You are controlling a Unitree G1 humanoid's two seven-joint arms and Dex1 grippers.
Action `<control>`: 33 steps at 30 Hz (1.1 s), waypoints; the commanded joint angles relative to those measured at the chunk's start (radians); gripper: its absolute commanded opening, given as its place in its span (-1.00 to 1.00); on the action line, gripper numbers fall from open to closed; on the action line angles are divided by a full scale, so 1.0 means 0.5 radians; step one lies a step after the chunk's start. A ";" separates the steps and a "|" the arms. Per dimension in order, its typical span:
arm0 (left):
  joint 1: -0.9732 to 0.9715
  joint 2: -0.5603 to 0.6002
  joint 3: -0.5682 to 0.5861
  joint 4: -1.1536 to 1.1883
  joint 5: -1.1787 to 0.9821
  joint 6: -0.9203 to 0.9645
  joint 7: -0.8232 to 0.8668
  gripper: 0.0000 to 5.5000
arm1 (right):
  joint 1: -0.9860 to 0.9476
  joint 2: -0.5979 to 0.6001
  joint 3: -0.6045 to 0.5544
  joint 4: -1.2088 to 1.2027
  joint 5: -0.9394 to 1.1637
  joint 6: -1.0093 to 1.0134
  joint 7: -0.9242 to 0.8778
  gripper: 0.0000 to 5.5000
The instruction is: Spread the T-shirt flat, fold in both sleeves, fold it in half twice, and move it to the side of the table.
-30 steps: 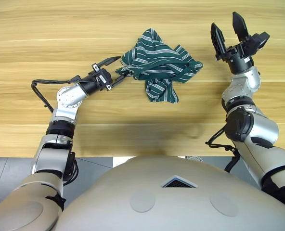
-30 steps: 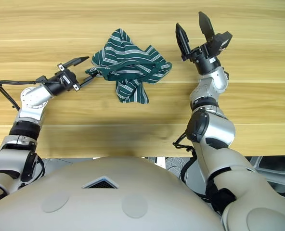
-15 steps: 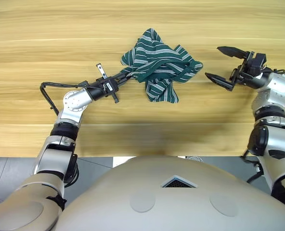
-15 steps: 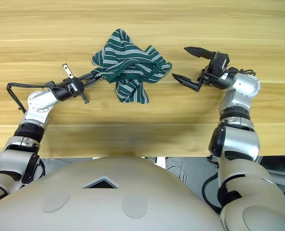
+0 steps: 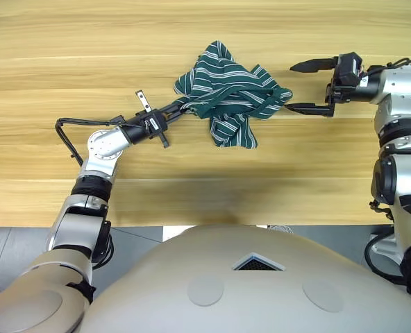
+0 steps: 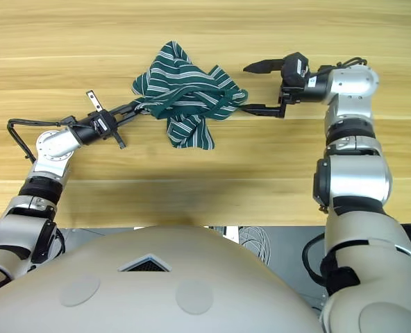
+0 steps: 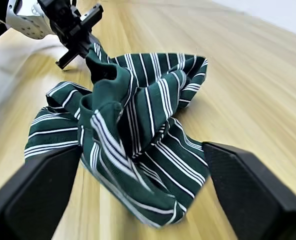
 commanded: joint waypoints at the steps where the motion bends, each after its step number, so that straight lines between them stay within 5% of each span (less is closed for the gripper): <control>1: -0.001 0.032 0.007 -0.030 -0.013 -0.002 -0.022 -1.00 | -0.097 0.047 0.063 0.092 -0.202 0.038 -0.102 0.37; 20: 0.027 0.051 0.021 -0.091 -0.013 0.014 -0.034 -1.00 | -0.178 0.060 0.099 0.145 -0.537 0.022 -0.063 -0.95; 28: -0.191 -0.006 0.122 -0.006 -0.075 0.074 0.060 -1.00 | -0.271 0.029 0.003 0.095 -0.478 -0.062 -0.109 -0.98; 33: -1.090 -0.090 0.336 0.267 -0.342 0.566 0.026 -1.00 | -0.781 -0.011 0.009 0.051 -0.649 -0.121 -0.734 -0.98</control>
